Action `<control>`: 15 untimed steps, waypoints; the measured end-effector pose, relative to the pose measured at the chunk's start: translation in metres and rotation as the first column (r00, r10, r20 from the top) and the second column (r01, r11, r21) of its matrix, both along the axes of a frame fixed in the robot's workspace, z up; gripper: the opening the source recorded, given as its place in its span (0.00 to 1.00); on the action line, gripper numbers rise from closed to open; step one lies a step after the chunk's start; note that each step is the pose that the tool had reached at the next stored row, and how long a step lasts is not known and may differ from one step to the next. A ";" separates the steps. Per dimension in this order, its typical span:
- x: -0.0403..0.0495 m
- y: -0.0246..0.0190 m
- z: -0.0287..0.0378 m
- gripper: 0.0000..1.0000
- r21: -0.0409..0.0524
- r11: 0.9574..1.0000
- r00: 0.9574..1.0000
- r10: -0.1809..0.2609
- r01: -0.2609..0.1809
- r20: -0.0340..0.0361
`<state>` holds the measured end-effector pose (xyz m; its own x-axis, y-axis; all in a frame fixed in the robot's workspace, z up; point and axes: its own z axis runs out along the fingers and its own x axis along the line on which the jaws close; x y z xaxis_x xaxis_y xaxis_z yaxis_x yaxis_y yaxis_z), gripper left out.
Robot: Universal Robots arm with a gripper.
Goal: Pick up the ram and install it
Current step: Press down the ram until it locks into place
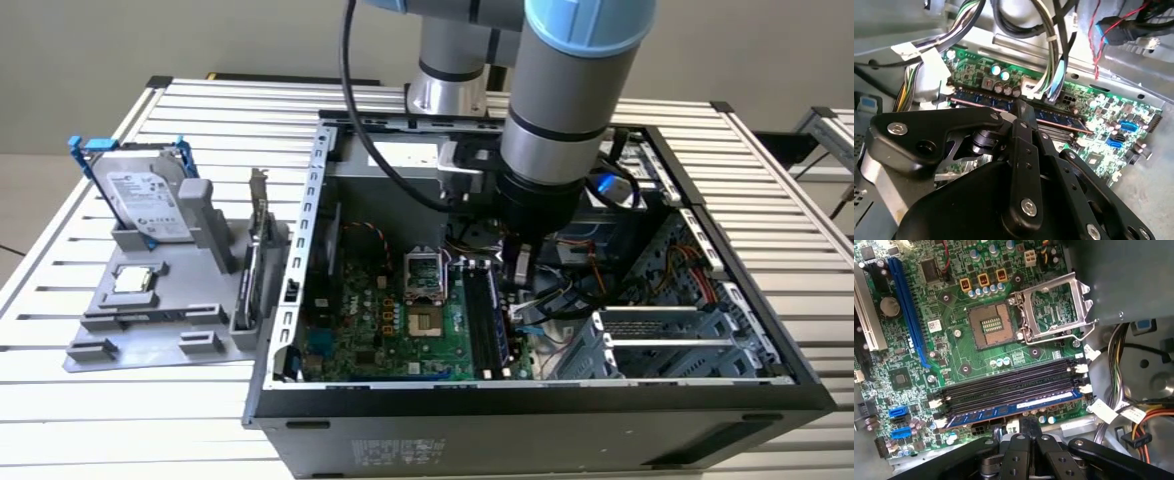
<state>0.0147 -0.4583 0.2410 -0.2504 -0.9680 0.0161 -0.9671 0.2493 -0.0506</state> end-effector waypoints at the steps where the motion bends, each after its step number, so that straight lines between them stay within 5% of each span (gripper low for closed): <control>1: 0.0000 0.0001 0.0000 0.00 0.001 1.000 1.000 0.009 -0.009 -0.003; 8: 0.0000 0.0000 -0.0003 0.00 0.005 0.996 0.996 0.086 -0.086 -0.008; 15: 0.0000 0.0000 -0.0009 0.00 0.008 0.986 0.986 0.164 -0.164 -0.015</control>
<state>0.0147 -0.4583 0.2401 -0.0880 -0.9960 0.0123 -0.9956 0.0875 -0.0337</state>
